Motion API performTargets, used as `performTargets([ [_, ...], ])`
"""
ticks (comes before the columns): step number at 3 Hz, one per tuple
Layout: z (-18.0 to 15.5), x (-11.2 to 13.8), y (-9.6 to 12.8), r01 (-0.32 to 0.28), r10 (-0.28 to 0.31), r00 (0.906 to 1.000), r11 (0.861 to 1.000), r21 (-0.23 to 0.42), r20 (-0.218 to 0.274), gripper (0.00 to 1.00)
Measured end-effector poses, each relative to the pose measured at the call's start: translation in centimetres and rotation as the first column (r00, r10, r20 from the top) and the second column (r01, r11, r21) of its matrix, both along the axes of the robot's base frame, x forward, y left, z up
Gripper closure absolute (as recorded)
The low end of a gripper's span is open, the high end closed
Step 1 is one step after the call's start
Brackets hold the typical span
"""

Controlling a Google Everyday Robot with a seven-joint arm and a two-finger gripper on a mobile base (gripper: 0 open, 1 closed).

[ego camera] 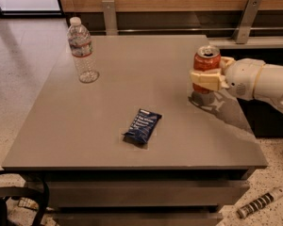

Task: Move coke can near rxbar blueberry

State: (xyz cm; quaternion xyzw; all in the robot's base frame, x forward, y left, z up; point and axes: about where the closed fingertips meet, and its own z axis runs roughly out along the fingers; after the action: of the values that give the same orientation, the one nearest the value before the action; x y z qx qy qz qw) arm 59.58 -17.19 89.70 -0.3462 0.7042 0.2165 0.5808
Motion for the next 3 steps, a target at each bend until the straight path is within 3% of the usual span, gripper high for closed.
performTargets([
  [2, -2.2, -6.3, 7.0, -0.028, 0.027, 0.9992, 0.999, 0.033, 0.029, 1.00],
  [3, -2.8, -9.1, 8.6, -0.003, 0.001, 0.9990, 0.999, 0.046, 0.045, 1.00],
])
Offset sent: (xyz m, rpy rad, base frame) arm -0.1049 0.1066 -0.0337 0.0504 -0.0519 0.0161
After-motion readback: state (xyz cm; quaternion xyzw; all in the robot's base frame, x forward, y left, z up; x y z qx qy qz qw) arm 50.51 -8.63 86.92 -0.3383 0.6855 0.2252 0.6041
